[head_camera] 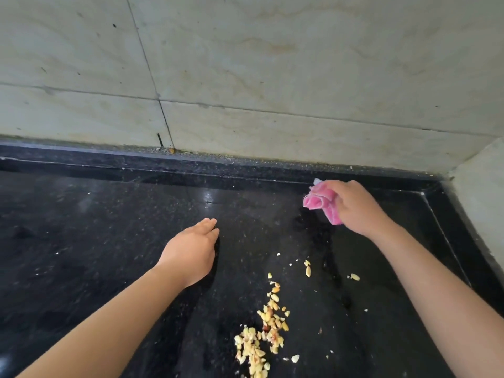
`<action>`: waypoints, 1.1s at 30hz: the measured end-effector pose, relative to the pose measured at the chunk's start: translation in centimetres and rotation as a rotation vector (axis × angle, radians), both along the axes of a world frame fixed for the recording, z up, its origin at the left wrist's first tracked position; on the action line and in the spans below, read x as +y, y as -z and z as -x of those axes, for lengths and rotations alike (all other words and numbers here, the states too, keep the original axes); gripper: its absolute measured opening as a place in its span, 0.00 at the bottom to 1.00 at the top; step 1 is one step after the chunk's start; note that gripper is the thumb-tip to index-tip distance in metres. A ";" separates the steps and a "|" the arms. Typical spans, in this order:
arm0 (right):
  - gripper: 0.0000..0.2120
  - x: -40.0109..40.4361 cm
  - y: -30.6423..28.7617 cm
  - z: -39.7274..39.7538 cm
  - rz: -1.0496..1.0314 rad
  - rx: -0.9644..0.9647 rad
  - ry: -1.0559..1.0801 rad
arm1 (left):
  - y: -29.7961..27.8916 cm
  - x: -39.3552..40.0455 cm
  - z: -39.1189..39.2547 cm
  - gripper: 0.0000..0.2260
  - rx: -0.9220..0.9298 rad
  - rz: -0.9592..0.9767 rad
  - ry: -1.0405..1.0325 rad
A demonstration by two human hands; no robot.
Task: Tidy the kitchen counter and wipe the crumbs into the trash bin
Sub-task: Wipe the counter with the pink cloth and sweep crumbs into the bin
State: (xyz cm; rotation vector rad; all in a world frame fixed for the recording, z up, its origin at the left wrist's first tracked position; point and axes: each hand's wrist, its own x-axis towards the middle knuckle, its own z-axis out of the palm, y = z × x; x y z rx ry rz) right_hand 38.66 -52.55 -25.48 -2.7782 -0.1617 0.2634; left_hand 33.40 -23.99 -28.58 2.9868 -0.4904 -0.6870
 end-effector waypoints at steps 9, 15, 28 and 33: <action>0.25 9.4 3.8 0.4 0.081 0.177 0.006 | 0.0 1.9 -0.2 0.25 0.151 0.028 -0.038; 0.15 9.6 -0.7 1.6 -0.075 0.301 -0.267 | -0.8 4.0 0.5 0.22 0.021 0.157 -0.152; 0.11 14.7 2.9 -4.0 0.041 0.260 -0.181 | -0.4 6.9 0.4 0.22 0.141 -0.126 -0.162; 0.16 13.6 0.7 -2.1 0.049 0.447 -0.359 | -0.9 7.1 0.2 0.22 0.162 -0.144 -0.132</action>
